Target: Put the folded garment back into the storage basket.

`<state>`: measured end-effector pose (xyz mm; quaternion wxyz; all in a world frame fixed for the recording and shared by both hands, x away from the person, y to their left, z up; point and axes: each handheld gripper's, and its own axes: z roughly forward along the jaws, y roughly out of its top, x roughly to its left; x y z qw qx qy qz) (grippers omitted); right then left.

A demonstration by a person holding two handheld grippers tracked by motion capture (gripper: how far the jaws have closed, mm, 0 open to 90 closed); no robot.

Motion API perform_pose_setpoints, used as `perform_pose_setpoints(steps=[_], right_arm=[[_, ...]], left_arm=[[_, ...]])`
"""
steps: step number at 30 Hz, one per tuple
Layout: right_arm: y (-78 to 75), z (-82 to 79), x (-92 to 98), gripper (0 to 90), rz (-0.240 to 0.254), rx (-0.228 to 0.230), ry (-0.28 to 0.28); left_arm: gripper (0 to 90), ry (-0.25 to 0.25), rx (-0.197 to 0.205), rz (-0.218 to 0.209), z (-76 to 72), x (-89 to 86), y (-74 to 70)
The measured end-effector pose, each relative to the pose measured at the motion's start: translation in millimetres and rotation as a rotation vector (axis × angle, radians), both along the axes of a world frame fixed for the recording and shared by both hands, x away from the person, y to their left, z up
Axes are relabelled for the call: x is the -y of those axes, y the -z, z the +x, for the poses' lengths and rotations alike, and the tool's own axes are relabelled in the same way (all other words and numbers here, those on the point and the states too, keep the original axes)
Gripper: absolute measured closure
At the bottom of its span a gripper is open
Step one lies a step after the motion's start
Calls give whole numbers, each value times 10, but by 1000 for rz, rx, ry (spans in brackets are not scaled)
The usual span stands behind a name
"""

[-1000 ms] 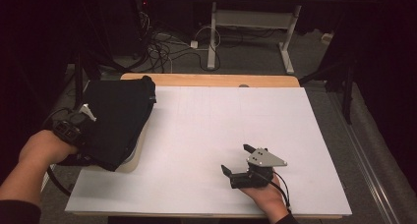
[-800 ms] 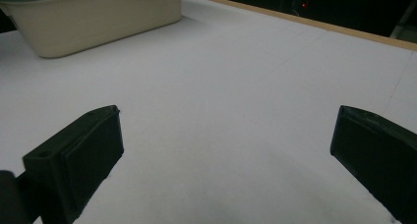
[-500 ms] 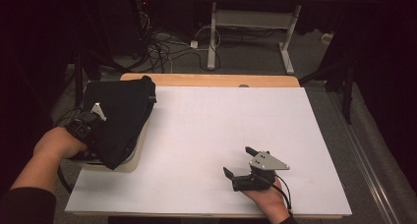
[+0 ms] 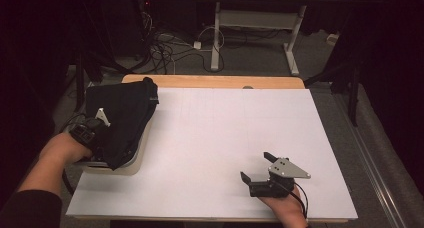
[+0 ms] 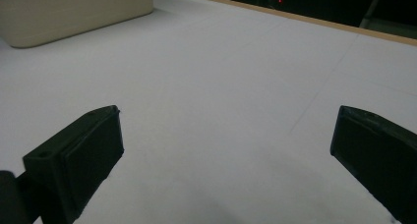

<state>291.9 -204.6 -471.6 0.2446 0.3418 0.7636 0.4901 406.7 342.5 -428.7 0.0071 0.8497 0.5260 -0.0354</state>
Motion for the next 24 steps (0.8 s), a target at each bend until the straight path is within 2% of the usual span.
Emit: perform_pose_setpoints(steps=[3, 4, 7, 10, 13, 20, 24], right_arm=[[-21, -42, 68, 0, 11, 11, 12], [-21, -42, 68, 0, 11, 11, 12], [-33, -64, 113, 0, 21, 16, 17], [-35, -70, 121, 0, 25, 15, 19], [-36, -76, 130, 0, 26, 18, 18], [-30, -85, 190, 0, 31, 16, 32], [-23, -85, 207, 0, 32, 16, 36]], left_arm=[[862, -7, 72, 0, -62, 16, -186], [863, -7, 72, 0, -62, 16, -186], [862, 8, 109, 1, -121, 128, -388], [862, 20, 112, -5, -132, 197, -446], [863, 34, 117, -16, -133, 312, -487], [862, 74, 138, -18, -123, 581, -485], [861, 103, 127, 22, -106, 695, -450]])
